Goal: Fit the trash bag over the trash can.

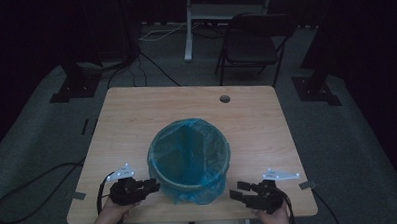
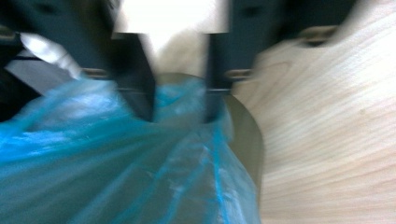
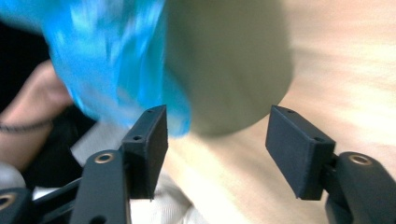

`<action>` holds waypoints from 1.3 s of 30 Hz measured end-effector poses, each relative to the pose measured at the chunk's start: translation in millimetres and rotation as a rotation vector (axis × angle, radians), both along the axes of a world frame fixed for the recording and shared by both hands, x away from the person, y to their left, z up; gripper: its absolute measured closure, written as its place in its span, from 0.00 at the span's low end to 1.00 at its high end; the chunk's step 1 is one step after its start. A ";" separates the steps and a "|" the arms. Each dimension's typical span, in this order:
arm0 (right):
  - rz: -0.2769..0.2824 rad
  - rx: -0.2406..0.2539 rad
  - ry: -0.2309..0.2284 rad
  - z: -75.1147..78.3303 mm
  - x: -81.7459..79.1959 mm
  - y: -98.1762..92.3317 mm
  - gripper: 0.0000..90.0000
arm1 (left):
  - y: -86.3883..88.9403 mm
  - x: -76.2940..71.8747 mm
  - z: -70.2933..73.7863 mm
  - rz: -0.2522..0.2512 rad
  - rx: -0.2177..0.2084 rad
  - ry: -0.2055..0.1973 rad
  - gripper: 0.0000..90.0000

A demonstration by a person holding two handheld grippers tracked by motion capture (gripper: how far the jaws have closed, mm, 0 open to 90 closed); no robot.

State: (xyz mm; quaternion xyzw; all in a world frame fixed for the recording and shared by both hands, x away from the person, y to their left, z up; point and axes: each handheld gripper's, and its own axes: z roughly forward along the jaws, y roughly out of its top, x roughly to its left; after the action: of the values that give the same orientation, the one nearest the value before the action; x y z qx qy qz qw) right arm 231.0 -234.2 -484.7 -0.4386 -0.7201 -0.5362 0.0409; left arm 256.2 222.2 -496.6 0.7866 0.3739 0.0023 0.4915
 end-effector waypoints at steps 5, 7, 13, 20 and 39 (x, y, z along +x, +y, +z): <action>-0.106 0.061 -0.067 25.0 7.9 -20.0 0.35 | 25.9 -6.0 20.0 0.057 -0.062 0.006 0.42; -0.125 0.074 -0.087 34.2 13.7 -21.1 0.33 | 37.4 -8.1 29.1 0.071 -0.095 -0.014 0.40; -0.113 0.055 -0.125 54.3 26.9 -9.8 0.36 | 58.1 11.0 67.6 0.173 -0.081 -0.097 0.40; -0.066 0.047 -0.130 56.7 29.2 5.9 0.46 | 38.6 72.0 116.0 0.162 -0.118 -0.113 0.40; -0.070 0.048 -0.121 50.4 28.9 0.5 0.47 | -25.5 136.3 120.9 0.030 -0.100 0.027 0.98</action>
State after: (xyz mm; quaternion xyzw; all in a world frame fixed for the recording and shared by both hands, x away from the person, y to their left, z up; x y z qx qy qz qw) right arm 259.9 -233.7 -434.3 -0.4292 -0.6925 -0.5798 -0.0109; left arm 392.5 196.7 -375.7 0.7553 0.3918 -0.0197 0.5250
